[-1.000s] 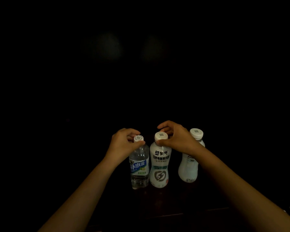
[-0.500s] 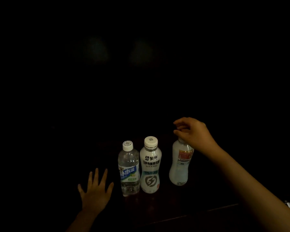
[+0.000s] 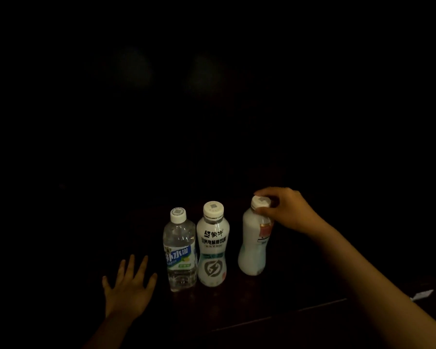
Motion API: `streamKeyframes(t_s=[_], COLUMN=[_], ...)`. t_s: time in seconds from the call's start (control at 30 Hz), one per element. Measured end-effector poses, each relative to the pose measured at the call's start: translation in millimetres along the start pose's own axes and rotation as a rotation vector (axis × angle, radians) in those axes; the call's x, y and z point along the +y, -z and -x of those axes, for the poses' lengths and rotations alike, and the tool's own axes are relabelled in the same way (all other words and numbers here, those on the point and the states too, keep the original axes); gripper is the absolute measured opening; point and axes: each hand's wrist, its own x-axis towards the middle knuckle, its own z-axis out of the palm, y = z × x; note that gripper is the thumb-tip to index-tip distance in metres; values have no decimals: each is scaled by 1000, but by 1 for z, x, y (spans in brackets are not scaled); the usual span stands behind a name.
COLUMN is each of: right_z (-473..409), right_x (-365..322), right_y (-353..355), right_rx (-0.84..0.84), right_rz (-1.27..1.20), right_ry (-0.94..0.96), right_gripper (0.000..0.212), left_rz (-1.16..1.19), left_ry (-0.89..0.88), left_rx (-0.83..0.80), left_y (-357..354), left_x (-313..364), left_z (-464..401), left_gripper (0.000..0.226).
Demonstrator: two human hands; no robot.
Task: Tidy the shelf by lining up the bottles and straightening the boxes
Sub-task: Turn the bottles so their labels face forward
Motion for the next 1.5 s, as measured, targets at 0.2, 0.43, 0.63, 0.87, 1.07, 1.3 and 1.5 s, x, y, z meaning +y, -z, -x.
streamKeyframes(t_s=[0.2,0.43,0.63,0.87,1.07,1.3,1.5], right_z=[-1,2,5,3,3,-2,-2], right_x=[1,1,13,16,20,28,26], right_y=[-1,-3,3,-3,2,2,2], right_rx=[-20,46,-56,-68,-178,-282,-323], right_rz=[-59,-179,-388,-524,-597,-660,-684], right_ry=[-63,-73,-69,-79,-59,-73,-56], right_gripper=[66,35,43,32,34,40,41], left_rz=[1,-2,-7,-3,-10,-10,-7], left_ry=[-6,-7,-11,-12,-11,-3,-6], left_rx=[-3,-14,-9,-13,-17,-14,-12], left_y=[0,3,2,3,4,3,-1], left_x=[0,1,0,0,1,1,-1], left_z=[0,1,1,1,3,2,-1], left_gripper=[60,60,60,60,60,60,60])
